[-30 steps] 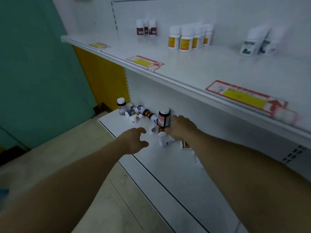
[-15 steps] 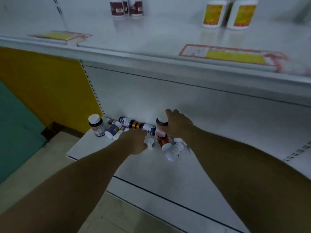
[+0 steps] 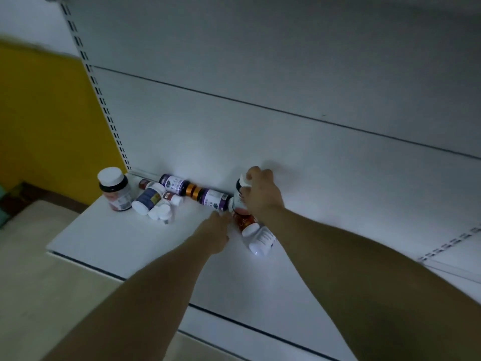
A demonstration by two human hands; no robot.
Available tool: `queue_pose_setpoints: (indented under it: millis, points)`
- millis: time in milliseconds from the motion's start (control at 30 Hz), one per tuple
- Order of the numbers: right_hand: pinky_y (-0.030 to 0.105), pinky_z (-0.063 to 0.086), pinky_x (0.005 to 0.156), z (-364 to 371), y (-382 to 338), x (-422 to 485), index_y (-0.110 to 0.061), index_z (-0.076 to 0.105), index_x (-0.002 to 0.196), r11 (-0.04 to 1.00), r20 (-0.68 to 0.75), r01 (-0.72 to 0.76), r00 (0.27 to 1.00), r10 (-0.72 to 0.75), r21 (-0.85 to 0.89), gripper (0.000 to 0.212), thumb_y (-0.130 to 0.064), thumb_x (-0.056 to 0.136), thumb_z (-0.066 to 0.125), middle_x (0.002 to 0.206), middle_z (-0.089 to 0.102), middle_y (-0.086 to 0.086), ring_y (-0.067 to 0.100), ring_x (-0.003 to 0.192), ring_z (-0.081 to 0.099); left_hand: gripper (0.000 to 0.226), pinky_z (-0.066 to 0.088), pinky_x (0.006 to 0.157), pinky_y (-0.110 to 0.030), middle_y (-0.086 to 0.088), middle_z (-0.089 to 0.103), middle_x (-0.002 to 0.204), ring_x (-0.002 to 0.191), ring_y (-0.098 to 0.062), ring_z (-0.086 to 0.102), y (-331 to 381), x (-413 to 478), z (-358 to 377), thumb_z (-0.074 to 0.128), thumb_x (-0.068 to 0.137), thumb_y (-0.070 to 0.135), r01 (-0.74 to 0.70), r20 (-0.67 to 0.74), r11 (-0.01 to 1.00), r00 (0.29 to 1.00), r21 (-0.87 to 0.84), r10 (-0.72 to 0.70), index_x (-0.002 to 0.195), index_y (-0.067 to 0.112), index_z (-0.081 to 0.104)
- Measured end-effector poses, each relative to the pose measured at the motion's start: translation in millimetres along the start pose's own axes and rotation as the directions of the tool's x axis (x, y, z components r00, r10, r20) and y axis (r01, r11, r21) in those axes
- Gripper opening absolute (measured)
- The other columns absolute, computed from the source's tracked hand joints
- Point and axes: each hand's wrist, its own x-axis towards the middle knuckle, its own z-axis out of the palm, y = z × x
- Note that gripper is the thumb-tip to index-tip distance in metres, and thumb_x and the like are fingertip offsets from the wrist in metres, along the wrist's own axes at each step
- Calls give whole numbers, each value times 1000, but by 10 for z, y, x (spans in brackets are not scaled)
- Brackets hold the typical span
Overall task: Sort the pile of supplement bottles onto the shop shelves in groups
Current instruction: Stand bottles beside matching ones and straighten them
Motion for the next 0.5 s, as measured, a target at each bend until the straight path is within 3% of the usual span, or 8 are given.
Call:
queue_pose_setpoints:
  millis: [67,167,233,300,367,433,500]
  points:
    - [33,47,82,-21,-22,-68,-15,45,119,998,-63,3,998,0,62,28,-17,93,55,127,36,11,34,96,55,37,47,89,-34,-11,48,121,104,-27,54,-19,-34,42,51,94,18,50,-87,995,995,-82,-57,130,16,42]
    - [28,41,77,-175,-123,-273,-17,42,125,975,-127,-23,991,52,220,39,-17,90,58,131,34,6,25,92,52,30,45,77,-31,-12,56,114,95,-26,57,-92,-212,-55,56,92,21,164,-84,901,973,-403,-215,120,14,51]
    - [20,37,73,-327,-244,-491,-17,43,126,929,-172,-71,975,142,363,43,-16,87,60,129,35,3,14,86,49,24,48,73,-34,-13,59,99,81,-25,58,-144,-454,-229,65,87,23,252,-3,689,938,-679,-346,104,10,56]
    - [6,36,67,-451,-396,-756,-17,44,125,864,-228,-72,951,211,498,45,-13,84,63,123,40,0,4,83,49,19,53,75,-35,-12,56,91,76,-23,58,-148,-762,-441,68,85,19,283,127,338,900,-898,-417,93,7,55]
    - [4,40,67,-559,-553,-1055,-23,44,123,765,-258,-60,922,289,642,46,-11,84,63,115,49,-2,0,85,55,7,54,76,-33,-13,52,91,77,-24,57,-63,-1094,-663,58,91,8,234,211,13,901,-972,-379,89,7,52]
    - [6,44,63,-676,-723,-1355,-29,41,121,605,-229,-48,899,372,795,44,-10,86,61,103,52,-9,-7,77,58,8,53,79,-37,-15,52,93,78,-27,57,56,-1407,-853,47,94,2,177,211,-134,930,-975,-301,96,8,51]
    - [16,48,70,-779,-858,-1601,-32,42,121,462,-167,-68,879,448,884,40,-14,89,57,104,55,-8,-3,81,60,23,50,83,-39,-16,57,93,79,-26,57,184,-1713,-1006,39,95,0,145,181,-167,957,-975,-226,103,14,55]
